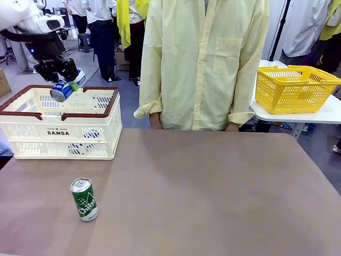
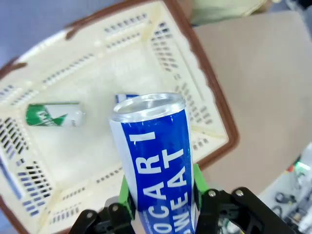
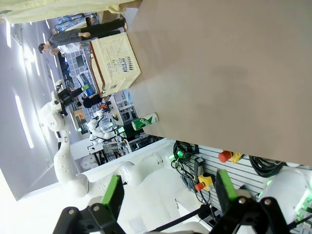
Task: Place the drinks into the Shopping basket.
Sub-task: Pick up one drink and place it into the Shopping basket.
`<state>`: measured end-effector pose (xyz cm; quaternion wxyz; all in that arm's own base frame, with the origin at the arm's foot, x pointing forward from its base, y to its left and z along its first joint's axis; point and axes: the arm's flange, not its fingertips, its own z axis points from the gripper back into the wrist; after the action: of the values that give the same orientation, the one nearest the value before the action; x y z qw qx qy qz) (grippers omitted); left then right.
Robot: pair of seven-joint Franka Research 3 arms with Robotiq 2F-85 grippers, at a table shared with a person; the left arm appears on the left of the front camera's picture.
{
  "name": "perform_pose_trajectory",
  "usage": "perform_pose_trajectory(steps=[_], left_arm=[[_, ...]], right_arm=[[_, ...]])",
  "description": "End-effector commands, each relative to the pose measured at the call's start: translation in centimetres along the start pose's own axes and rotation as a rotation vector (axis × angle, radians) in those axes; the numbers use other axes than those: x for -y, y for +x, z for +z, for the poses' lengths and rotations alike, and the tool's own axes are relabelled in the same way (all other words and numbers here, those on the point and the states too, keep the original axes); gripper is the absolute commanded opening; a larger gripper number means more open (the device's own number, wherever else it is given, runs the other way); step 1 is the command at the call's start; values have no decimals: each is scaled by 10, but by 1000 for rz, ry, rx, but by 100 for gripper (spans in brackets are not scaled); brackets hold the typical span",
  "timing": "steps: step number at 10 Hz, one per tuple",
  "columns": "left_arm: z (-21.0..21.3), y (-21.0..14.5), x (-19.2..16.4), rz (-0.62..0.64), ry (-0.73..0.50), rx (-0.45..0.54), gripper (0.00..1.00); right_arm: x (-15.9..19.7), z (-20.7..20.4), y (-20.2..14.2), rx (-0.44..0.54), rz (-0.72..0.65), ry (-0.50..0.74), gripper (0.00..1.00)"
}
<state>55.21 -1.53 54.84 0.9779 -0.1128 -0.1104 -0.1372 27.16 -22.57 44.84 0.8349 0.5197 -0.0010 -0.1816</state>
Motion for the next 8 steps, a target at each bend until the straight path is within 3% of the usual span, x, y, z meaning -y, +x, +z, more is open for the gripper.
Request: perform_pose_trajectory(steps=[1,3,5,8], left_arm=[[-12,10,-11,69,14,65,0],[-40,25,-33,9,-12,7,0],[-73,19,-44,47,-29,-65,0],[-105,3,-60,151,-2,-45,0]], right_arm=[[-2,0,-2,-4,-2,-1,100],[-2,0,-2,-4,-2,-1,100],[-2,0,-2,-4,-2,-1,100],[-2,0,-2,-4,-2,-1,100]])
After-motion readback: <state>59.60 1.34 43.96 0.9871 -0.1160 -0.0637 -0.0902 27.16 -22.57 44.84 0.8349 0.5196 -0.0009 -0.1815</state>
